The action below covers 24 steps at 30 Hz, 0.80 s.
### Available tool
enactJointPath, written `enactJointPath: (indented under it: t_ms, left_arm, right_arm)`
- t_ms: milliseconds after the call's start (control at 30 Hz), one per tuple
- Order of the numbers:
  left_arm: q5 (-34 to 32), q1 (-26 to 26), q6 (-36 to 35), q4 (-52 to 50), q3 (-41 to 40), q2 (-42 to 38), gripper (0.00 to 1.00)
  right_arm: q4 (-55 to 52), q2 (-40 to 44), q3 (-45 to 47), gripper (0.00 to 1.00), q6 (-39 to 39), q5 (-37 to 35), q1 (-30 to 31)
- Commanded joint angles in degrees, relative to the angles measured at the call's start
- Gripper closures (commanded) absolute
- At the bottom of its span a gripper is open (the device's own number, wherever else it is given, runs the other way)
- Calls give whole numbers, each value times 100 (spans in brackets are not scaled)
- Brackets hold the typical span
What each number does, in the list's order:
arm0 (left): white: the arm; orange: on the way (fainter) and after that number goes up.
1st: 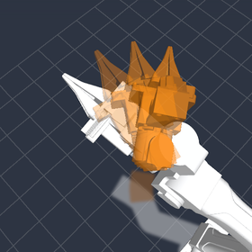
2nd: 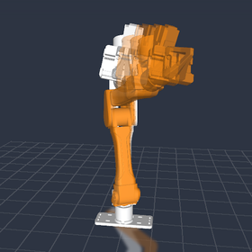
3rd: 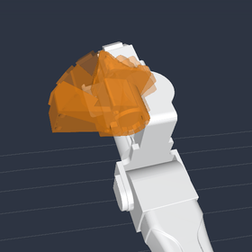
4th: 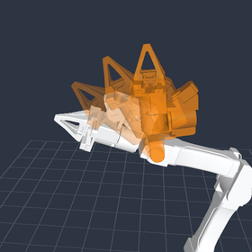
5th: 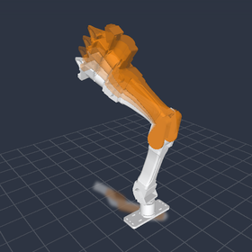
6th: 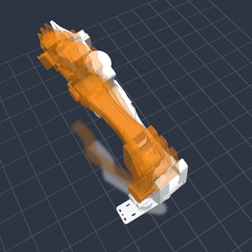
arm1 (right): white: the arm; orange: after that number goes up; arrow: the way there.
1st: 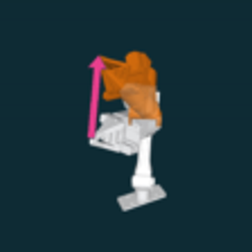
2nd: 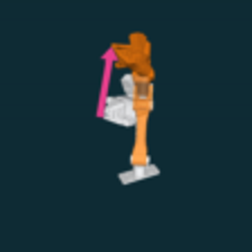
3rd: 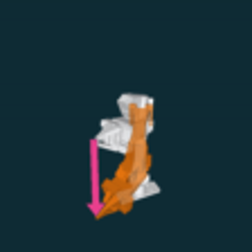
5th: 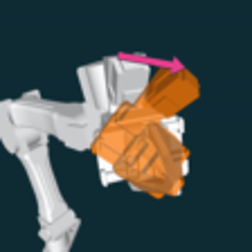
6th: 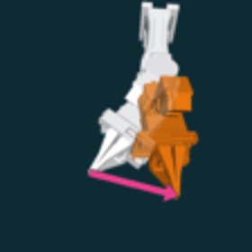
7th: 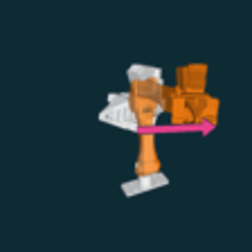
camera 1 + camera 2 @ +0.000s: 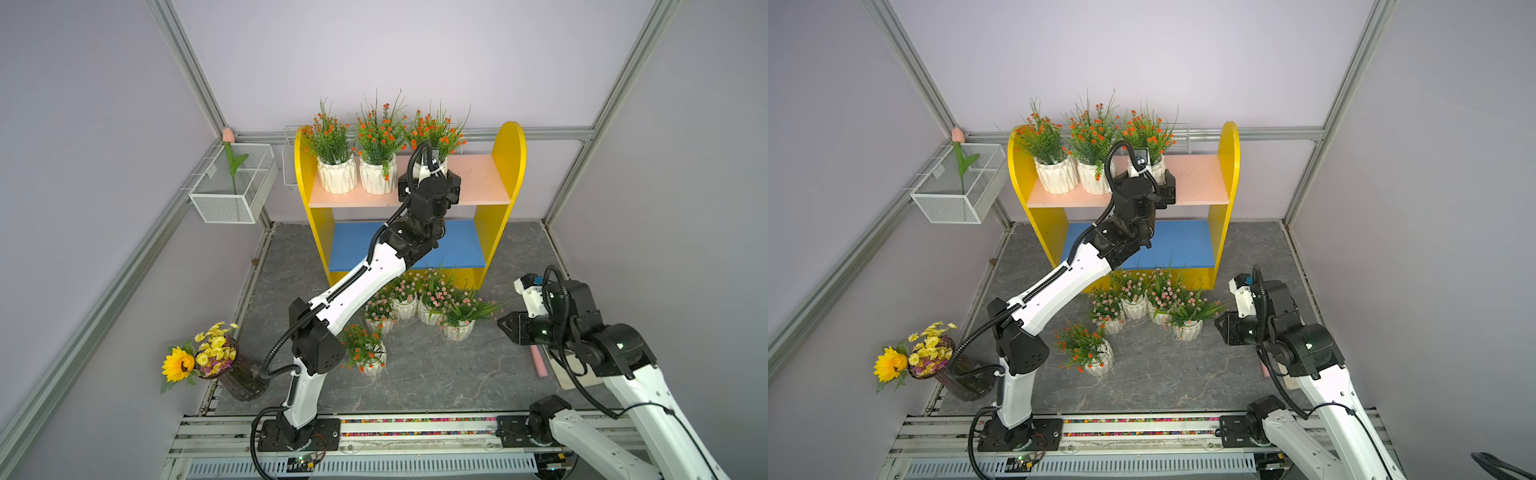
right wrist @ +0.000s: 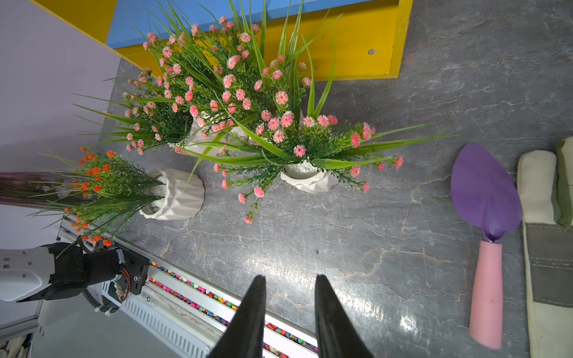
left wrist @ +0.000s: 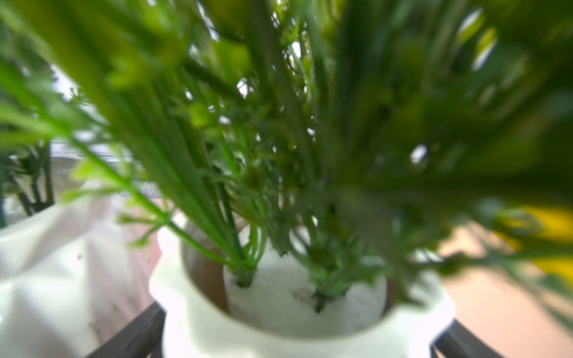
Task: Place the baby's breath potted plants on the rack by color
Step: Place the baby's breath potted plant on the rack.
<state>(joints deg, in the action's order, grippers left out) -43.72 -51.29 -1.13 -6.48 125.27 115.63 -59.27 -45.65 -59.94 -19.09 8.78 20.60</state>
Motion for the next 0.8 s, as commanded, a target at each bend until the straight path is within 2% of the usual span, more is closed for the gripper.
enactJointPath:
  t_ms: [0, 467, 767]
  left_arm:
    - [-300, -117, -246, 261, -157, -256, 0]
    - [-647, -352, -559, 521, -454, -505, 0]
    - [-703, -422, -511, 546, -833, -835, 0]
  right_arm:
    - [-62, 87, 88, 69, -58, -34, -30]
    - [-67, 141, 127, 68, -44, -69, -30]
    - [-40, 135, 147, 68, -52, -43, -37]
